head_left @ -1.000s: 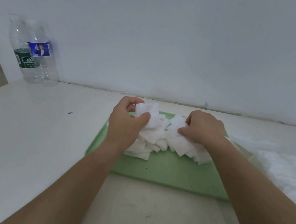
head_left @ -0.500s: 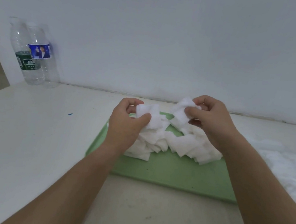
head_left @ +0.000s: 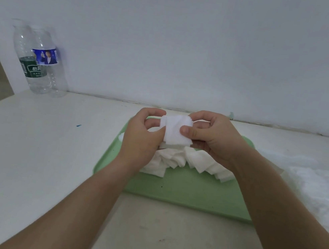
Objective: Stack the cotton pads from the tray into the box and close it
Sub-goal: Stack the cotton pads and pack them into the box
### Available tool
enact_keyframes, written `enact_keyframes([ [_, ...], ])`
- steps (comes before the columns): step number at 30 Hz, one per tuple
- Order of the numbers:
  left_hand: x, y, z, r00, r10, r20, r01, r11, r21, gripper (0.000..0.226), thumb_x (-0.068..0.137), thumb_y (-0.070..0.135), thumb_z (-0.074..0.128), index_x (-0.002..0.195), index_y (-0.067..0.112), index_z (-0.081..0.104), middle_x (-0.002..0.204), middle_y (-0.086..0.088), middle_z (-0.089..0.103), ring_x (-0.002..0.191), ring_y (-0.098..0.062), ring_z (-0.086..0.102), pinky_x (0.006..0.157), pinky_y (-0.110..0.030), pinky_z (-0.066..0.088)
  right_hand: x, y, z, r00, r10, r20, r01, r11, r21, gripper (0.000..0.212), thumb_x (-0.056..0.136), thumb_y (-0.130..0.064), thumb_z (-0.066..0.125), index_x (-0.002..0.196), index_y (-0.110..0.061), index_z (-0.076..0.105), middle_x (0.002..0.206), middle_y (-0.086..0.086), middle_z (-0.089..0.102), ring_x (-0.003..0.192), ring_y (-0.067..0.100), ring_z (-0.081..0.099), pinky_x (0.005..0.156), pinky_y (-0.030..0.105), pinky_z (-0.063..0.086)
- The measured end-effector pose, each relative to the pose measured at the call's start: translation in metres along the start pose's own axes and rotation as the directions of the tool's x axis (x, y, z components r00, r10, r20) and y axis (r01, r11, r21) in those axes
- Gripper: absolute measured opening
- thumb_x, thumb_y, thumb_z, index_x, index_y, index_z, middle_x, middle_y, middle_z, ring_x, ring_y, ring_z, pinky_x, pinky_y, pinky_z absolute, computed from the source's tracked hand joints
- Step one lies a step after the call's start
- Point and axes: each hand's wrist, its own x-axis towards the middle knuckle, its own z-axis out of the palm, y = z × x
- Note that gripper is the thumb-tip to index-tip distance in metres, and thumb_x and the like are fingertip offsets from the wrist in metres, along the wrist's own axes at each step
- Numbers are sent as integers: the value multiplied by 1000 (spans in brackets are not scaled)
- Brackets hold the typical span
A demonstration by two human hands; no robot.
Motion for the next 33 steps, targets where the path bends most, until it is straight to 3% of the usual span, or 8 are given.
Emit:
enact_keyframes([
  [3, 0, 0, 1, 1000, 19, 0, -19, 1000, -1, 24, 91, 5, 69, 112, 16, 63, 88, -2, 76, 61, -12, 67, 52, -26, 52, 0, 1, 0, 999, -1, -44, -1, 999, -45, 29, 74, -1, 82, 95, -6, 63, 73, 10, 70, 62, 18, 69, 53, 22, 53],
  [13, -1, -1, 4, 1000, 24, 19, -24, 1000, 8, 13, 98, 18, 63, 110, 14, 65, 71, 5, 68, 67, -19, 64, 66, -45, 58, 0, 5, -2, 994, -11, -109, -11, 980, -199, 43, 67, -3, 89, 102, 0, 65, 71, 8, 72, 66, 18, 72, 60, 26, 57],
  [15, -2, 4, 6, 999, -29, 16, 30, 998, -47, 18, 101, 28, 58, 111, 15, 64, 78, 6, 70, 76, -26, 70, 71, -52, 60, 0, 5, -2, 992, -23, -121, -6, 972, -234, 43, 67, -4, 90, 102, -1, 65, 67, 4, 70, 62, 16, 70, 59, 26, 57],
  [17, -4, 8, 7, 997, -63, 37, 65, 994, -82, 26, 98, 35, 62, 116, 17, 61, 85, 7, 73, 80, -23, 74, 71, -46, 61, 0, 4, -2, 991, -43, -130, 7, 964, -265, 44, 66, -7, 91, 102, -1, 65, 66, 3, 69, 62, 17, 69, 61, 28, 59],
  [20, -8, 10, 6, 996, -3, 84, 2, 1000, 11, 43, 85, 23, 80, 121, 19, 57, 101, 1, 74, 85, -17, 76, 74, -36, 61, -2, 1, -1, 986, -84, -145, 40, 958, -284, 40, 68, -8, 90, 100, -5, 66, 67, 3, 68, 62, 16, 68, 62, 27, 58],
  [23, -10, 14, 8, 994, 30, 107, -35, 998, 43, 45, 85, 10, 79, 123, 19, 57, 113, -3, 72, 90, -22, 75, 74, -33, 61, -7, -2, 2, 976, -125, -181, 70, 957, -283, 27, 77, -11, 83, 99, -12, 68, 69, 2, 66, 65, 15, 67, 66, 28, 59],
  [28, -13, 32, 15, 986, 44, 160, -56, 996, 72, 39, 90, 2, 69, 122, 19, 57, 111, -4, 72, 88, -23, 75, 75, -37, 62, -24, -15, -5, 981, -106, -162, 53, 950, -307, 27, 91, -30, 70, 117, -25, 64, 103, 5, 71, 92, 15, 72, 83, 33, 59],
  [33, -33, 53, 32, 954, 55, 295, -77, 995, 65, 41, 89, 0, 70, 121, 22, 57, 108, 1, 74, 84, -22, 76, 72, -33, 62, -59, -43, -29, 999, -41, -32, 25, 921, -389, 30, 90, -36, 71, 115, -19, 68, 104, 4, 75, 94, 12, 72, 85, 35, 60],
])
